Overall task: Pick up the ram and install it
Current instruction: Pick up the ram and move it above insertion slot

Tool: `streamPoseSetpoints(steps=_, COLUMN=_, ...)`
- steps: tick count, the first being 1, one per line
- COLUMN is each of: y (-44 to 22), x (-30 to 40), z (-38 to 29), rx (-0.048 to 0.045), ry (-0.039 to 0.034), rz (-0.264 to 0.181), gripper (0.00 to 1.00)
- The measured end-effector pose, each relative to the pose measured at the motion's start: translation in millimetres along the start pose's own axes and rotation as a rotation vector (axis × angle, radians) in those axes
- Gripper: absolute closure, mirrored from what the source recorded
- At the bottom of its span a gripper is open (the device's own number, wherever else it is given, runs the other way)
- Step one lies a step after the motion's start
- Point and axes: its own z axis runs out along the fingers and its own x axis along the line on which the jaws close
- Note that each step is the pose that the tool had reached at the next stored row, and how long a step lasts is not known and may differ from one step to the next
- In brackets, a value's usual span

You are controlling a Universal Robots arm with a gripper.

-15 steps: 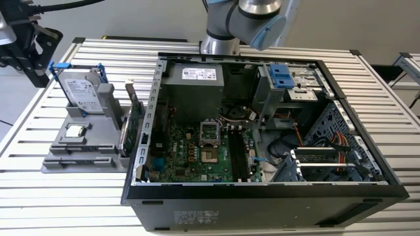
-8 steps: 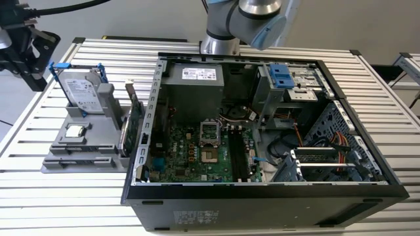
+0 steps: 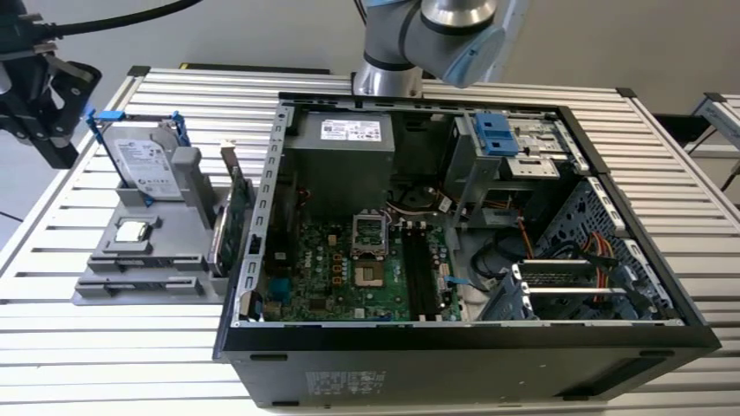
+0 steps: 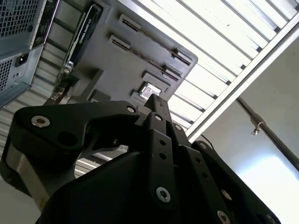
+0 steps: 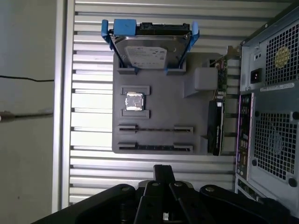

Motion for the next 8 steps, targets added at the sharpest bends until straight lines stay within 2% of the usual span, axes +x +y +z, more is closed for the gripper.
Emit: streamPoseSetpoints(steps=8, y=-8.0, x=0.2, z=-0.3, rx=0.0000, ry=0.0000, rz=0.000, gripper=1.00)
